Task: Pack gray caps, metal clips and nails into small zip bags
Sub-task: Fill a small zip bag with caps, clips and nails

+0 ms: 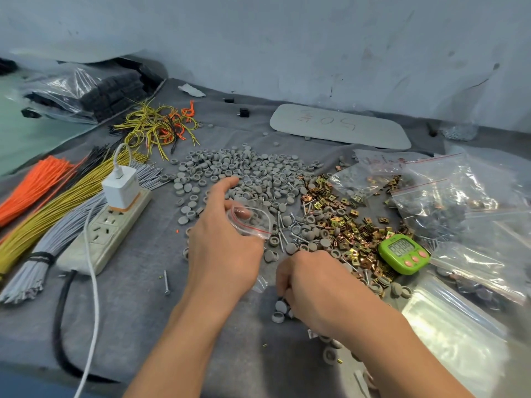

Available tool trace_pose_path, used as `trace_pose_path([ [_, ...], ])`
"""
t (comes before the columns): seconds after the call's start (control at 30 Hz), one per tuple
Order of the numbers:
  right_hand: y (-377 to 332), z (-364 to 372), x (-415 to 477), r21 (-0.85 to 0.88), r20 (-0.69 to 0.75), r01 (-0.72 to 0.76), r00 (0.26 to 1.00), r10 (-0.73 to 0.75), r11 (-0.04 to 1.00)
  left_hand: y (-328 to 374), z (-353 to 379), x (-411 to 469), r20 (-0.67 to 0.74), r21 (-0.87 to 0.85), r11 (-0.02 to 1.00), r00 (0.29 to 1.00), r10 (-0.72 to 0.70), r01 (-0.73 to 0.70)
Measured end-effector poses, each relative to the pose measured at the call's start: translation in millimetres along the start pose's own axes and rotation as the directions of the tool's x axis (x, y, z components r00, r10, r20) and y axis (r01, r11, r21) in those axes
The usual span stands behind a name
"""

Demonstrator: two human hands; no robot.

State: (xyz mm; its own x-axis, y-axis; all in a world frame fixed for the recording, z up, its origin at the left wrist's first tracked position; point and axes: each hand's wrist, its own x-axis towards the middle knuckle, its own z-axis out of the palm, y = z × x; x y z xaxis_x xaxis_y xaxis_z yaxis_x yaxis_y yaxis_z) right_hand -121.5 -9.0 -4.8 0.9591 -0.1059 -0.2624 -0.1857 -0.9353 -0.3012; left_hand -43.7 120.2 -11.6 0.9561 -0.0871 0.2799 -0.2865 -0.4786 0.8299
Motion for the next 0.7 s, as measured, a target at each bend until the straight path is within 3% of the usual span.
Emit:
trace_pose_path([
  [0.17, 2, 0, 0, -0.018, -0.011, -0.035, 0.999, 0.035, 0.999, -1, 1, -2, 0.026, 0.033, 0.999, 1.000, 0.002, -0.002],
  [0.4, 18, -6, -5, -0.115, -0.159, -0.170, 0.976, 0.151, 0.979, 0, 0, -1, 0.030, 0.034, 0.999, 0.999, -0.022, 0.021],
  [0.6, 26, -13, -6, -0.053, -0.097, -0.195, 0.977, 0.189, 0.979, 1, 3, -2, 0.090, 0.108, 0.994, 0.996, -0.029, 0.019],
  [0.7, 27, -12, -10, -0.110, -0.114, -0.217, 0.972, 0.204, 0.970, -1, 4, -3, 0.106, 0.108, 0.994, 0.994, -0.031, 0.019],
])
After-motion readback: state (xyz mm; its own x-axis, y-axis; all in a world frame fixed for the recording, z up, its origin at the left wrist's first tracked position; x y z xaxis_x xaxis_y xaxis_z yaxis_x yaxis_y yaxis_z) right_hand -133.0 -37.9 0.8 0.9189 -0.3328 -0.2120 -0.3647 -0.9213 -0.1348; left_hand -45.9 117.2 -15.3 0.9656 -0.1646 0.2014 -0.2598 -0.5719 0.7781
